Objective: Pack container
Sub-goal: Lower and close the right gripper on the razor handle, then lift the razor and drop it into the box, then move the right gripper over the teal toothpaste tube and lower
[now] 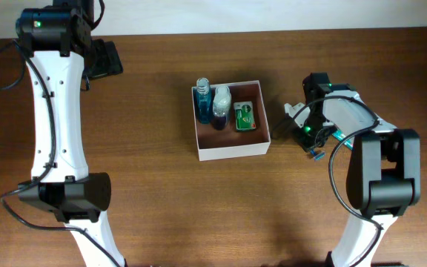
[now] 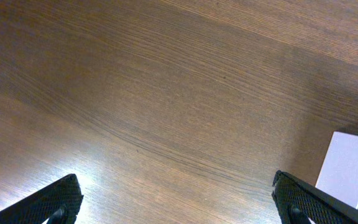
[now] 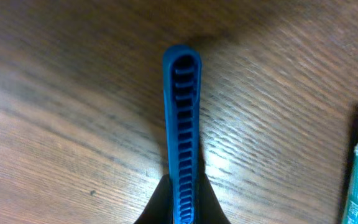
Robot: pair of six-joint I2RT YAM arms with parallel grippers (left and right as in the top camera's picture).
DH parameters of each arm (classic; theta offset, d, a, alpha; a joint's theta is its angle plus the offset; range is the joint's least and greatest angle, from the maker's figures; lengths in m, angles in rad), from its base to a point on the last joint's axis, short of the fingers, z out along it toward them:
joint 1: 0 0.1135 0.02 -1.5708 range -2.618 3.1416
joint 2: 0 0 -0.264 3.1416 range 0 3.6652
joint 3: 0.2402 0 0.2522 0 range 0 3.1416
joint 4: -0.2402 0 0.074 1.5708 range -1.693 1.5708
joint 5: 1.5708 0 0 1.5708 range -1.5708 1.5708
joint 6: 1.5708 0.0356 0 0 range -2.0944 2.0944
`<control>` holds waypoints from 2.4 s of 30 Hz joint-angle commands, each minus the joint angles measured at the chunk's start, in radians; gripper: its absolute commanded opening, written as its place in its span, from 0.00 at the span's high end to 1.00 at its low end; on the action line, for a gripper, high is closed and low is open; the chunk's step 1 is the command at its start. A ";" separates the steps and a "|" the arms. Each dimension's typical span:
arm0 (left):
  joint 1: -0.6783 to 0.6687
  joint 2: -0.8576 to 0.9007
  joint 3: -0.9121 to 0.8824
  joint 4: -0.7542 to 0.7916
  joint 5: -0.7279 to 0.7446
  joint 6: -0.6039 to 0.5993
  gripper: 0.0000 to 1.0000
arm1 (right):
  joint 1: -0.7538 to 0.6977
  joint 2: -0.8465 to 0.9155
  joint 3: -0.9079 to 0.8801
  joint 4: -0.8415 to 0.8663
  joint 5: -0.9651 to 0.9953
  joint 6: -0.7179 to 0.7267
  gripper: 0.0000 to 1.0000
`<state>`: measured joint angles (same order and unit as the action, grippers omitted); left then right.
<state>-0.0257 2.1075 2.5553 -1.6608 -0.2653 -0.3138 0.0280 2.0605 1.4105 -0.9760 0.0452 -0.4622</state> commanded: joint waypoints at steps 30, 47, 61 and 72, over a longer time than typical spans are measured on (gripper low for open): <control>0.002 -0.008 -0.002 -0.001 0.000 -0.011 0.01 | 0.249 0.024 0.658 -0.384 -0.295 0.589 0.96; 0.002 -0.008 -0.002 -0.001 0.000 -0.011 0.01 | 0.201 0.024 0.658 -0.417 0.013 0.590 0.00; 0.002 -0.008 -0.002 -0.001 0.000 -0.010 0.01 | -0.058 0.024 0.647 -0.546 0.067 0.217 0.01; 0.002 -0.008 -0.002 -0.001 0.000 -0.010 0.01 | -0.264 0.024 0.447 -0.441 -0.146 0.008 0.00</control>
<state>-0.0257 2.1075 2.5553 -1.6611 -0.2653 -0.3138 -0.2092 2.0865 1.9411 -1.4567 -0.0120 -0.3458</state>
